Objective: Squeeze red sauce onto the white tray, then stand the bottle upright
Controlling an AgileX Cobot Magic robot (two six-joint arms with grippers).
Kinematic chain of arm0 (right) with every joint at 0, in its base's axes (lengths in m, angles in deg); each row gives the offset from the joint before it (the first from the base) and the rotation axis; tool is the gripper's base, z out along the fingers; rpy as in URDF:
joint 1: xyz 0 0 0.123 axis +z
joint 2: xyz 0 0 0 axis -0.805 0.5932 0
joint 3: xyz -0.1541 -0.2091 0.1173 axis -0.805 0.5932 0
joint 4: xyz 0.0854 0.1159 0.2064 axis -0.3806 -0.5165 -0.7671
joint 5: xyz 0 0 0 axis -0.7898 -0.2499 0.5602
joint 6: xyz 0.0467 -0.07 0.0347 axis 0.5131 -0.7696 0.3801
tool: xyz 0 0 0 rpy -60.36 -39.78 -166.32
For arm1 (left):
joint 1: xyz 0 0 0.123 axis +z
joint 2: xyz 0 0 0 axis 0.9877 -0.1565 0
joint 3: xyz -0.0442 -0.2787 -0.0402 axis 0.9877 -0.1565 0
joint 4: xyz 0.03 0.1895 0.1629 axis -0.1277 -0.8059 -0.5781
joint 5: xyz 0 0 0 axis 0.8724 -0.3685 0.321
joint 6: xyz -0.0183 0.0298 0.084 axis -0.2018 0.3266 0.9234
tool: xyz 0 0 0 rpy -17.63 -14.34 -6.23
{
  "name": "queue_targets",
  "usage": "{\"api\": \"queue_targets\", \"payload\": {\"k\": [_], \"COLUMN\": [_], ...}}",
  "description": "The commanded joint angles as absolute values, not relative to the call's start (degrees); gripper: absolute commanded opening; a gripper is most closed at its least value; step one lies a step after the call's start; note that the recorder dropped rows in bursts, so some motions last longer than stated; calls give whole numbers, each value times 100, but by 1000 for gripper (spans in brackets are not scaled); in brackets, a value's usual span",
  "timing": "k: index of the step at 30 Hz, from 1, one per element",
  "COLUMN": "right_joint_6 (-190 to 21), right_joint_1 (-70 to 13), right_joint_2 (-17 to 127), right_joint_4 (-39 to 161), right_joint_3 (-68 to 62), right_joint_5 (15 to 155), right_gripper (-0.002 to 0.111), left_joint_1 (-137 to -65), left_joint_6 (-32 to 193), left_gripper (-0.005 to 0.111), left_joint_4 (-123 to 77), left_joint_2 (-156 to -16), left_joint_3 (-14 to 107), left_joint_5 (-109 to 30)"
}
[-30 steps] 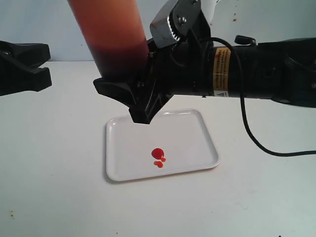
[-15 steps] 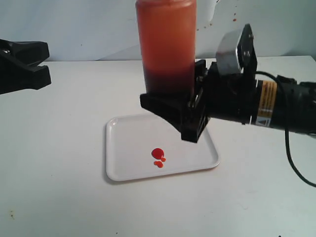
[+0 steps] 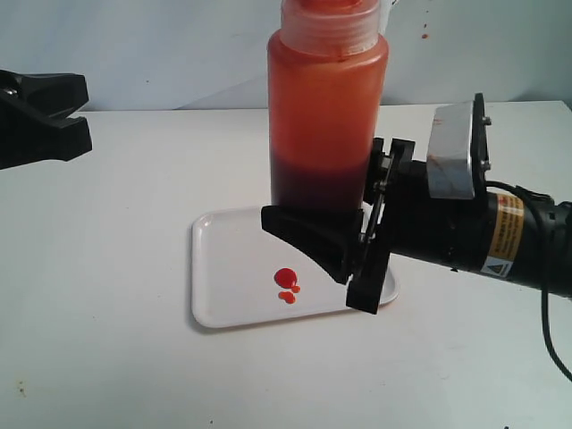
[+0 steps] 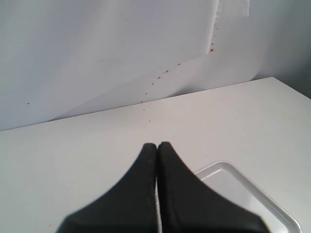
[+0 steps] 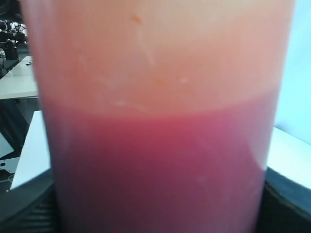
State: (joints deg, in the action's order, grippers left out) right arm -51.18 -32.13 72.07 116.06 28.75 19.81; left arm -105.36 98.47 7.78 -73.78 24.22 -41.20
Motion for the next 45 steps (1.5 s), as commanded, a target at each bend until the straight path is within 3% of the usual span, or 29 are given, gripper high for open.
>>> {"api": "queue_targets", "payload": {"k": [1,11,16,19,24,28,36,45], "right_joint_6": [-5163,-5234,-5306,-5306,-5306,-5306,-5306,-5142], "right_joint_1": [-3234,-2664,-2621,-2621,-2621,-2621,-2621,-2621], "right_joint_2": [7130,7130,7130,7130,7130,7130,7130,7130], "right_joint_4": [11451,11436,11304,11251,11251,11250,11250,11185], "right_joint_3": [2885,2885,2885,2885,2885,2885,2885,2885], "right_joint_5": [1594,1582,1602,1606,1606,1616,2107,2095], "right_gripper": [0,0,0,0,0,0,0,0], "left_joint_1": [-10560,-10560,-10560,-10560,-10560,-10816,-12511,-13131], "left_joint_6": [9787,9744,9744,9744,9744,9828,11259,11258], "left_gripper": [0,2,17,39,103,104,104,104], "left_joint_4": [768,821,925,925,1051,1819,1819,1819], "left_joint_2": [-7387,-7387,-7387,-7387,-7399,-7399,-7399,-7399], "left_joint_3": [2378,2378,2378,2378,2378,2389,2389,2389], "left_joint_5": [-4061,-4101,-4315,-4325,-4406,-4431,-4505,-4050]}}
